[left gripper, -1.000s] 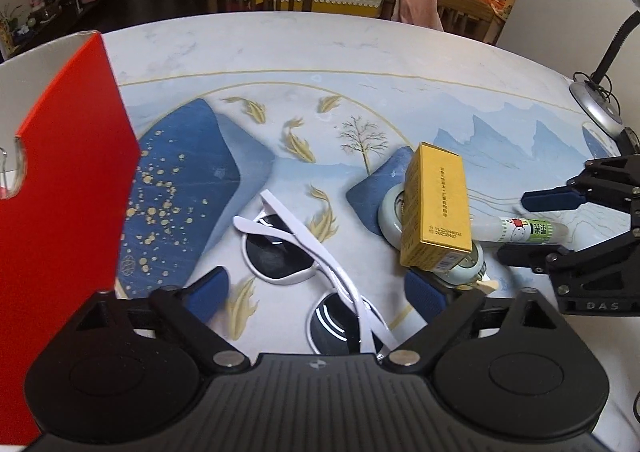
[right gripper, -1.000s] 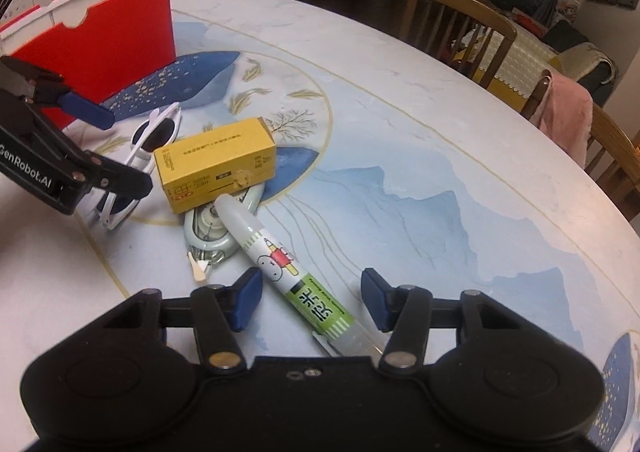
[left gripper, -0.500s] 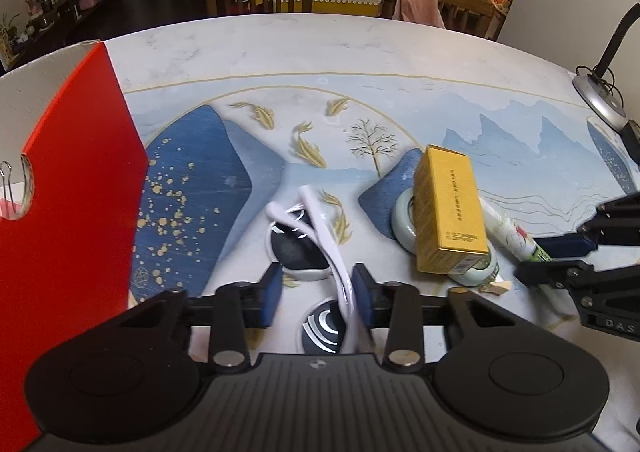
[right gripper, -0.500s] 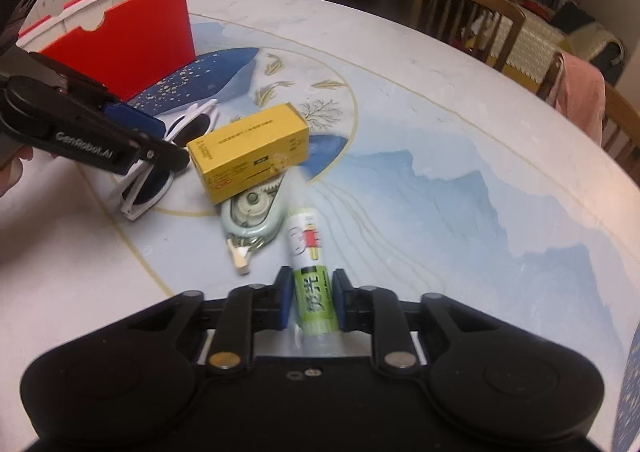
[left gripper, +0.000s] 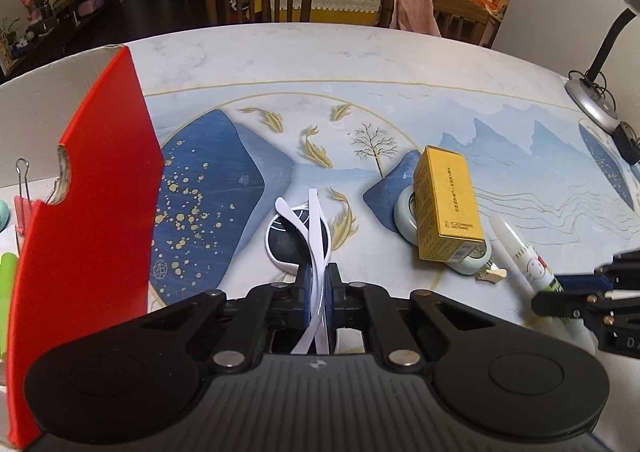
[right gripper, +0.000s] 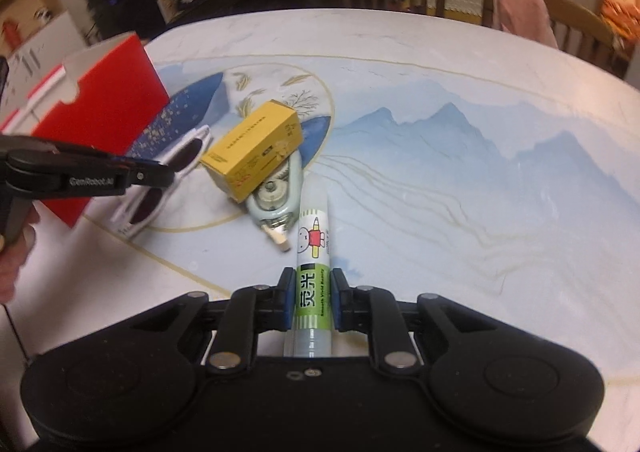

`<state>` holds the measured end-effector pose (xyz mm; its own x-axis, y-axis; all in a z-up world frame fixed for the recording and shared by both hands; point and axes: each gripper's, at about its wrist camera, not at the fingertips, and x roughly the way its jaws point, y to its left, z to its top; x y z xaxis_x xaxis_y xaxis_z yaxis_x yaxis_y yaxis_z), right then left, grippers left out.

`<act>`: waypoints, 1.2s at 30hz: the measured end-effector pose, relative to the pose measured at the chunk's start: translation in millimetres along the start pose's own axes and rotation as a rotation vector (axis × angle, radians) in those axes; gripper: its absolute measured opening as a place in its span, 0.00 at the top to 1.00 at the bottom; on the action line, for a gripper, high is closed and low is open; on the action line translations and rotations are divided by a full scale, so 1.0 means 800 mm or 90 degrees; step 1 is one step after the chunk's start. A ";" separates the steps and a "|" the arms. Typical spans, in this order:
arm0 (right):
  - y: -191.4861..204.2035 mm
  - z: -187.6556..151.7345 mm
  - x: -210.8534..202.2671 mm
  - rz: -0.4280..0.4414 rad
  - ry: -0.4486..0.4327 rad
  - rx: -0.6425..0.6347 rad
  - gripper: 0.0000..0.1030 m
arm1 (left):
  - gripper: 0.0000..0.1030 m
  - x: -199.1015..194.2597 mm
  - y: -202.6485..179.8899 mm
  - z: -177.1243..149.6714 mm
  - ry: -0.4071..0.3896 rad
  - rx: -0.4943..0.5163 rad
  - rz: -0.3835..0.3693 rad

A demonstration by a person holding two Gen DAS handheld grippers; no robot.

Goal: Organize rigid objects
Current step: 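Grasp the white marker pen with the right gripper while the left grasps the white sunglasses, then lift the marker pen and sunglasses with both grippers toward the box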

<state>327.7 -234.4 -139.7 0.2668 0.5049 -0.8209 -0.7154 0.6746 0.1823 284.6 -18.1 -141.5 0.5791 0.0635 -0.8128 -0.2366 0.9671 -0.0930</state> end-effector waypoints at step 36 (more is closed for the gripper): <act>0.039 -0.061 -0.090 0.055 -0.063 0.143 0.83 | 0.30 -0.024 -0.005 -0.018 0.020 0.046 -0.050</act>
<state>254.8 -276.1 -101.3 0.2802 0.6084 -0.7425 -0.5798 0.7237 0.3742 263.0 -26.3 -133.5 0.5685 -0.0196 -0.8225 -0.1346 0.9840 -0.1165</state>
